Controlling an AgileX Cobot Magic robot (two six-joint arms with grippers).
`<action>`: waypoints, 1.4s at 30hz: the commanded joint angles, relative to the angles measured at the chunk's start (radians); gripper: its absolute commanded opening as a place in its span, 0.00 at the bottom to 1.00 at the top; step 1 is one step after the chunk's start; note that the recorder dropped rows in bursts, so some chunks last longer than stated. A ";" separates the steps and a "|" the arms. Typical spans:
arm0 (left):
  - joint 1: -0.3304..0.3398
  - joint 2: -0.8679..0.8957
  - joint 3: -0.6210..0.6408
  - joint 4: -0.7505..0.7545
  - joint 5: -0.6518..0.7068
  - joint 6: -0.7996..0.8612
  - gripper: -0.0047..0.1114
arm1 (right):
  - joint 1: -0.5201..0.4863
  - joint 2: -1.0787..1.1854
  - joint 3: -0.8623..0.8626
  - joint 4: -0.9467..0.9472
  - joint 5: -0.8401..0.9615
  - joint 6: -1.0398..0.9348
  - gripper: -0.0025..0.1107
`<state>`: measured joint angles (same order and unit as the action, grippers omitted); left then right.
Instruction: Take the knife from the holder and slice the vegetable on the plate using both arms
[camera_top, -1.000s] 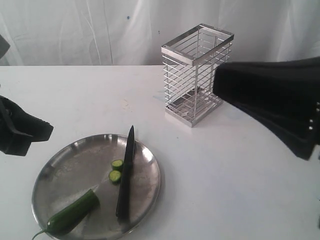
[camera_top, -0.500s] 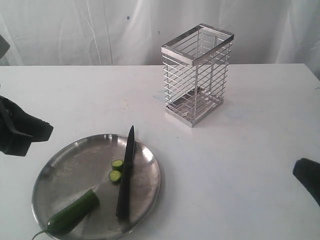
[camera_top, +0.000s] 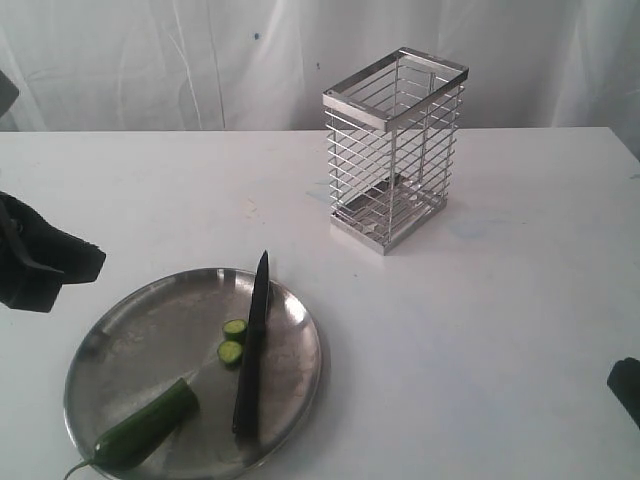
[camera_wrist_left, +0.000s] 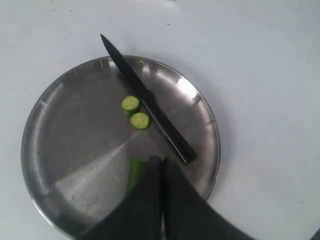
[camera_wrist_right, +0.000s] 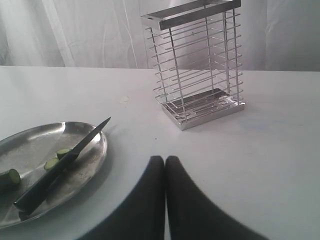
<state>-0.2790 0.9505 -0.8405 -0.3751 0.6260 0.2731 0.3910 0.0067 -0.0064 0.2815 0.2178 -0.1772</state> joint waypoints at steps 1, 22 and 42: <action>-0.003 -0.008 0.005 -0.012 0.011 -0.008 0.04 | -0.005 -0.007 0.006 0.018 0.008 0.001 0.02; -0.003 -0.008 0.005 -0.012 0.011 -0.008 0.04 | -0.005 -0.007 0.006 -0.161 0.006 0.294 0.02; -0.036 -0.444 0.255 0.294 -0.494 -0.300 0.04 | -0.005 -0.007 0.006 -0.156 0.006 0.294 0.02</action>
<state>-0.3084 0.6418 -0.6806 -0.1839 0.2742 0.0983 0.3889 0.0067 -0.0064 0.1306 0.2297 0.1123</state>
